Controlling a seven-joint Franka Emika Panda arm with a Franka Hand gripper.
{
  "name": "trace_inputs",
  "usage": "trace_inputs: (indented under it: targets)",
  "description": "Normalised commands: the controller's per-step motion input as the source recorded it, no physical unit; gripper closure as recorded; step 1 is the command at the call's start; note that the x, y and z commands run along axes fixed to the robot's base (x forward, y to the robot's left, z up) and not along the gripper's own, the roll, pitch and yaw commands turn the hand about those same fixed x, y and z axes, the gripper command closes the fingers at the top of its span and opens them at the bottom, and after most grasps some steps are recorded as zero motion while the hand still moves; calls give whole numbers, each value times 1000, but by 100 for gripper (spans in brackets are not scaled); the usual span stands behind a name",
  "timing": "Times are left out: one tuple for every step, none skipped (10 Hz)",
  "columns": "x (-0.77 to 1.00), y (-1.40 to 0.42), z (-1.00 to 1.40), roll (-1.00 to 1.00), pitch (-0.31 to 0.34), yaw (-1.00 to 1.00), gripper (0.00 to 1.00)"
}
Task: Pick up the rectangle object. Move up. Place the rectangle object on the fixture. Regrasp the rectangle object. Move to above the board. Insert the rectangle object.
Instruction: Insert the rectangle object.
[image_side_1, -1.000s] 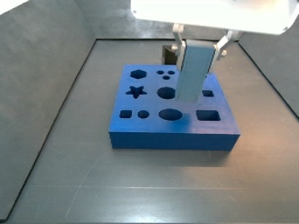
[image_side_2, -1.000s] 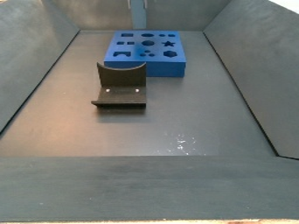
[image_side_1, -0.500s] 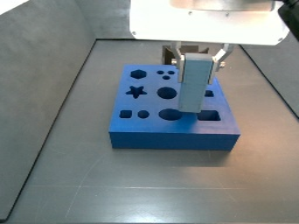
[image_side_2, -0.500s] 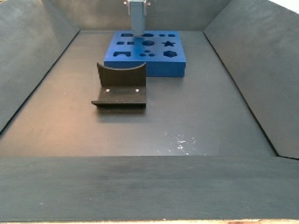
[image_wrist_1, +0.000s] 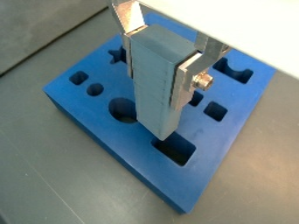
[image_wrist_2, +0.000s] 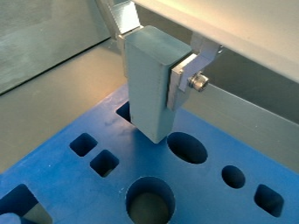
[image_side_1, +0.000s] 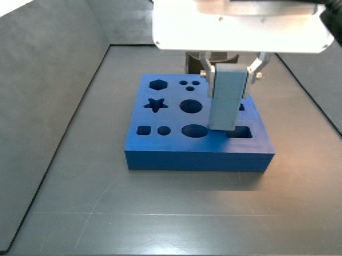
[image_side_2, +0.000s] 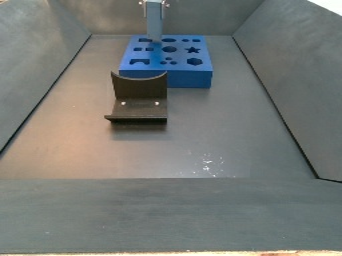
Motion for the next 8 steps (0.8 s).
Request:
trace_inputs:
  targets:
    - [120, -83, -223, 9, -106, -83, 100]
    - [100, -51, -223, 0, -89, -86, 100]
    - [151, -9, -209, 0, -34, -37, 100]
    - [171, -14, -303, 14, -103, 0, 100]
    - [149, -46, -363, 114, -217, 0, 100]
    - [114, -37, -357, 186, -303, 111, 100]
    - [74, -37, -343, 320, -300, 209, 100]
    - [103, -71, -314, 391, -246, 200, 100]
